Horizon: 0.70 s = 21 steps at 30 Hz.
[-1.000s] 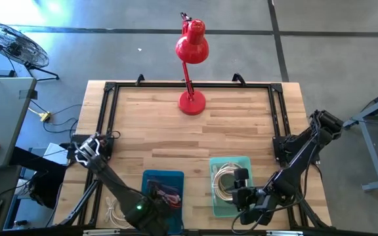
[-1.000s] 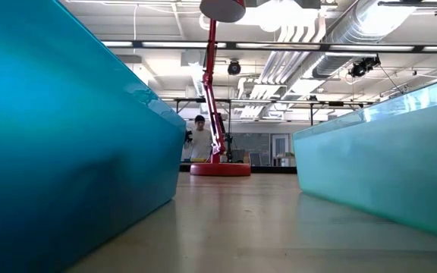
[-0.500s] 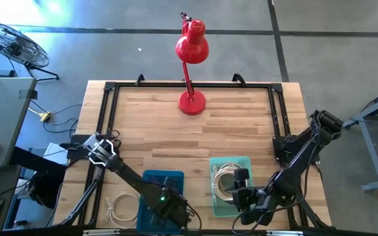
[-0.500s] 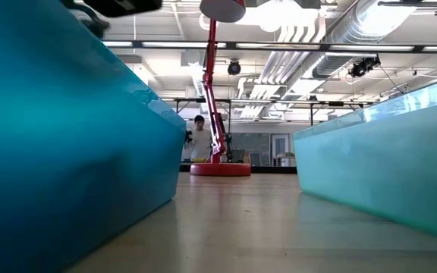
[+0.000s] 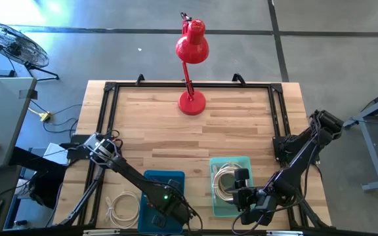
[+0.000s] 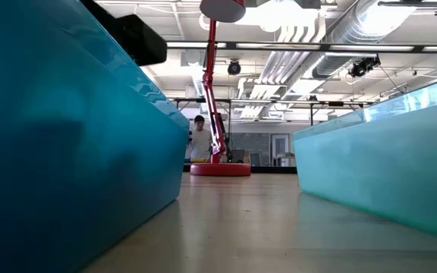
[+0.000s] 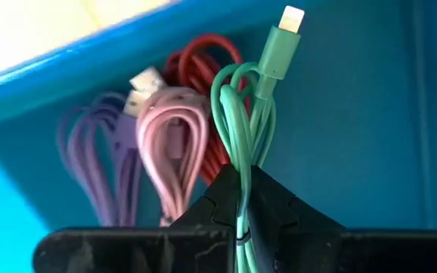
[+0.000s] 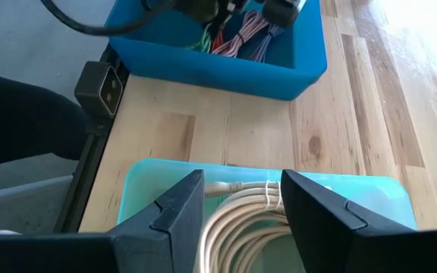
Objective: Pick & Place USB Port
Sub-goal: Put the green charger cable into the blue bin
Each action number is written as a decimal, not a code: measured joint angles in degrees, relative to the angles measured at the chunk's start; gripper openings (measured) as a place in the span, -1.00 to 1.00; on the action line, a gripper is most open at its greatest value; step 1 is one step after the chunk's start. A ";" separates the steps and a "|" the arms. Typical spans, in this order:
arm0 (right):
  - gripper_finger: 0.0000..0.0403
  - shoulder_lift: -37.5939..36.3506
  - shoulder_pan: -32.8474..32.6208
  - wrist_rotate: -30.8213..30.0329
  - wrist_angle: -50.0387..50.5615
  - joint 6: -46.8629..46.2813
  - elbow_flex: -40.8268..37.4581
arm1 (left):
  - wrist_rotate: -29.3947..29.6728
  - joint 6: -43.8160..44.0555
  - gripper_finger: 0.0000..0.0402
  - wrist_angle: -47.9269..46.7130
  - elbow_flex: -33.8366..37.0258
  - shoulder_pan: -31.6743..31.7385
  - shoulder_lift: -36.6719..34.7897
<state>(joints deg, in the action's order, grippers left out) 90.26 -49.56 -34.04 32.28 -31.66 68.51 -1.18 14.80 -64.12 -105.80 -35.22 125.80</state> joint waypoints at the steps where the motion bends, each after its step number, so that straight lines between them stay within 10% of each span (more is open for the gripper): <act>1: -0.16 0.00 0.00 -0.02 0.00 -0.01 0.00 | -0.55 0.01 -0.97 1.02 0.69 0.00 0.00; 21: -0.16 0.00 0.00 -0.05 0.01 0.13 0.00 | -0.33 1.53 -0.28 -2.32 -3.03 -0.02 -0.04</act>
<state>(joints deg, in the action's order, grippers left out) 90.26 -49.56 -34.09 32.29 -31.53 68.51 -1.51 16.33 -66.44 -108.83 -35.24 125.75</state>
